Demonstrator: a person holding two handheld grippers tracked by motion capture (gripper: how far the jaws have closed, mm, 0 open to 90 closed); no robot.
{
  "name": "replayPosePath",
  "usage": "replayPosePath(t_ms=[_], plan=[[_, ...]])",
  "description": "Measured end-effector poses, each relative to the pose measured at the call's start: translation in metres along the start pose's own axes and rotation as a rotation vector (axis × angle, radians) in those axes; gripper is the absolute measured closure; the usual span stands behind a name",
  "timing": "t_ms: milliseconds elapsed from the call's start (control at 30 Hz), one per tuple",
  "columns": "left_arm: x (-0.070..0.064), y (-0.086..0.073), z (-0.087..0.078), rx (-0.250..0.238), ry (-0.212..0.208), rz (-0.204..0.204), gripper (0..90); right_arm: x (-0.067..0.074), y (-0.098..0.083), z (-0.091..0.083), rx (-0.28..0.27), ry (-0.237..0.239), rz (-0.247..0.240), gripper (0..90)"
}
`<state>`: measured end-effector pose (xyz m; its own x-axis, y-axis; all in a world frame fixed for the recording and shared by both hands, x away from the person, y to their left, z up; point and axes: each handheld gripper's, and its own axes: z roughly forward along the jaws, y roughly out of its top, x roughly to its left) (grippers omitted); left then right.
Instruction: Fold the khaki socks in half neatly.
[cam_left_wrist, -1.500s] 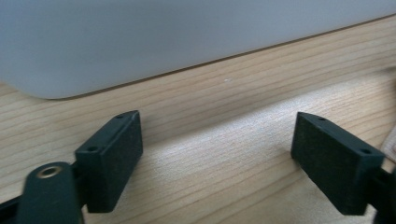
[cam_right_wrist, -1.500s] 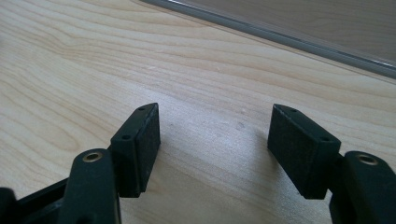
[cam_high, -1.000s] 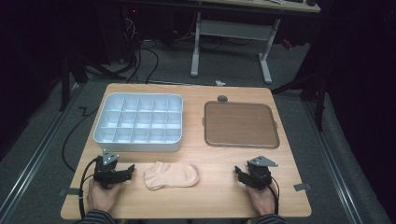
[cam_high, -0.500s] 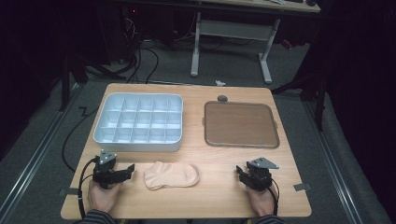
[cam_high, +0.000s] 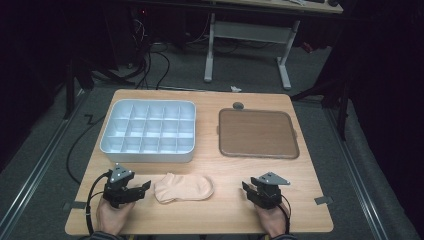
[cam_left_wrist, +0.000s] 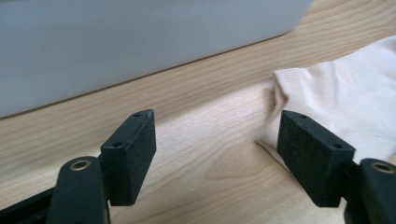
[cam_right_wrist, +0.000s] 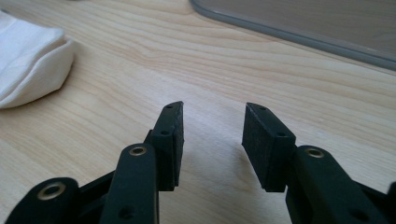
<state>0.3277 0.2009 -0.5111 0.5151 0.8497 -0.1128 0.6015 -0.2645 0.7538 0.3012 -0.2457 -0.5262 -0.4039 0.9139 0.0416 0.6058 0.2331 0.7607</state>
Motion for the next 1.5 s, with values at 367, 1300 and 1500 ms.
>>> replayPosePath(t_ms=[367, 1300, 1500], plan=[[-0.016, 0.002, 0.008, 0.028, -0.113, -0.008, 32.8, 0.026, 0.013, 0.000, -0.018, 0.060, -0.050, 61.8], [-0.038, 0.000, 0.028, 0.055, -0.065, -0.013, 36.5, 0.082, 0.036, 0.028, -0.003, 0.179, -0.102, 59.4], [-0.039, -0.002, 0.030, 0.061, -0.062, -0.007, 38.7, 0.085, 0.035, 0.037, 0.018, 0.169, -0.089, 59.1]])
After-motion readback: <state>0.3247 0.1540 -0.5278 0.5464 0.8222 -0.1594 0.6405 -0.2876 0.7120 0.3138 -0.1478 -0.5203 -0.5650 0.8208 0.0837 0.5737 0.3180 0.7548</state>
